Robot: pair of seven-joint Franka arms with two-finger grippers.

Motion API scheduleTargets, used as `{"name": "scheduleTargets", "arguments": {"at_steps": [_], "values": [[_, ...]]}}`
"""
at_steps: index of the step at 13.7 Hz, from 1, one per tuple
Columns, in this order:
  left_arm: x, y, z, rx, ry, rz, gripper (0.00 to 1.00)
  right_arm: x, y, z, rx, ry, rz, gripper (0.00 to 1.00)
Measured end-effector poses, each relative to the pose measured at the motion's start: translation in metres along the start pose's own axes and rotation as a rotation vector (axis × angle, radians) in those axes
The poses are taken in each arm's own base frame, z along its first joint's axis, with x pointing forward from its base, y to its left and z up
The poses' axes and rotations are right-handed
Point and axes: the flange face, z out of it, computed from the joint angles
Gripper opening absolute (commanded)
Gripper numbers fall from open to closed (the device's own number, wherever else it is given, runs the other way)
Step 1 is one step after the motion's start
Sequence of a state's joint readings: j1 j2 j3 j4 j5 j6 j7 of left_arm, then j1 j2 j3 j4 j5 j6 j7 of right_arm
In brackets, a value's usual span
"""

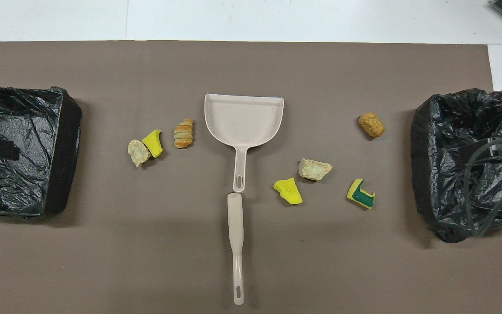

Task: Sweep and dump trash in bin

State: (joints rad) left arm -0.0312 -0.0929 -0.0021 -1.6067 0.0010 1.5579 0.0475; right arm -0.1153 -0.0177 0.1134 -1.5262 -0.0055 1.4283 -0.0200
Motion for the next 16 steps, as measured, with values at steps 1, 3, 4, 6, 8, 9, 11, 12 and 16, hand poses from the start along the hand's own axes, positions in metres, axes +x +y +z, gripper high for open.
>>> {"name": "scheduleTargets", "arguments": {"at_steps": [1, 3, 4, 6, 8, 9, 11, 12, 16], "values": [[0.0, 0.0, 0.0, 0.0, 0.0, 0.0, 1.0, 0.0, 0.0, 0.0, 0.0, 0.0, 0.0, 1.0], [0.0, 0.0, 0.0, 0.0, 0.0, 0.0, 1.0, 0.0, 0.0, 0.0, 0.0, 0.0, 0.0, 1.0], [0.0, 0.0, 0.0, 0.0, 0.0, 0.0, 1.0, 0.0, 0.001, 0.0, 0.0, 0.0, 0.002, 1.0], [0.0, 0.0, 0.0, 0.0, 0.0, 0.0, 1.0, -0.001, 0.006, -0.001, 0.001, 0.0, 0.012, 1.0], [0.0, 0.0, 0.0, 0.0, 0.0, 0.0, 1.0, -0.003, 0.007, 0.0, 0.001, -0.006, 0.014, 1.0], [0.0, 0.0, 0.0, 0.0, 0.0, 0.0, 1.0, -0.006, 0.006, 0.001, 0.0, -0.011, 0.012, 1.0], [0.0, 0.0, 0.0, 0.0, 0.0, 0.0, 1.0, -0.01, 0.002, 0.002, -0.001, -0.016, 0.006, 1.0], [0.0, 0.0, 0.0, 0.0, 0.0, 0.0, 1.0, -0.01, -0.002, 0.002, -0.001, -0.016, -0.001, 1.0], [0.0, 0.0, 0.0, 0.0, 0.0, 0.0, 1.0, 0.001, -0.024, 0.021, 0.0, -0.032, -0.044, 1.0]]}}
